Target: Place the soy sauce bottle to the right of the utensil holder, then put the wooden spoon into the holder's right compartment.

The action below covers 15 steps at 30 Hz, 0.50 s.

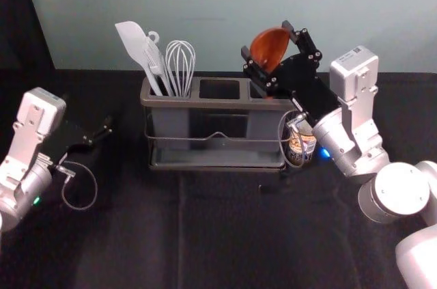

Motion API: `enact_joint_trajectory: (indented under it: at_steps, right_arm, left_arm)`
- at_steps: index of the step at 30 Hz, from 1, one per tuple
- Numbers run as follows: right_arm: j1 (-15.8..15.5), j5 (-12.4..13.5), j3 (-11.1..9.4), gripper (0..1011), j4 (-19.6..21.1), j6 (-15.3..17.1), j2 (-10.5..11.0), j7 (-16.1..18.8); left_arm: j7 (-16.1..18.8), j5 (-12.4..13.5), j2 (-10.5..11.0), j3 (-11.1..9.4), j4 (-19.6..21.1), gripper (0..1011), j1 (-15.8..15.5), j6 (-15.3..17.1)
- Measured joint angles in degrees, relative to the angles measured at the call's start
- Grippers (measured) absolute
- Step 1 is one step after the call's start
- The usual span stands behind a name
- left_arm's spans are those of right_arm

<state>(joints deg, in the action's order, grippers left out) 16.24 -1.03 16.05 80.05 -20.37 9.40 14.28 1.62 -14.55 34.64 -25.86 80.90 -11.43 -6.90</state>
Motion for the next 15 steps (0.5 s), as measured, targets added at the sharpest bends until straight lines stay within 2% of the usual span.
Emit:
enact_joint_trajectory:
  at_steps: [3,4,6,15]
  right_arm:
    - [-0.2,0.1,-0.2,917,0.2,0.0,-0.1,-0.1]
    - [-0.3,0.2,-0.2,967,0.4,0.0,-0.1,-0.2]
    - [-0.4,0.3,-0.4,1002,0.8,0.0,-0.2,-0.2]
    - [-0.8,1.6,-1.5,1002,5.7,0.2,-0.2,-0.3]
  left_arm:
    - [0.0,0.0,0.0,0.0,0.0,1000,0.0,0.0]
    - [0.0,0.0,0.0,0.0,0.0,1000,0.0,0.0]
    - [0.0,0.0,0.0,0.0,0.0,1000,0.0,0.0]
    - [0.0,0.0,0.0,0.0,0.0,1000,0.0,0.0]
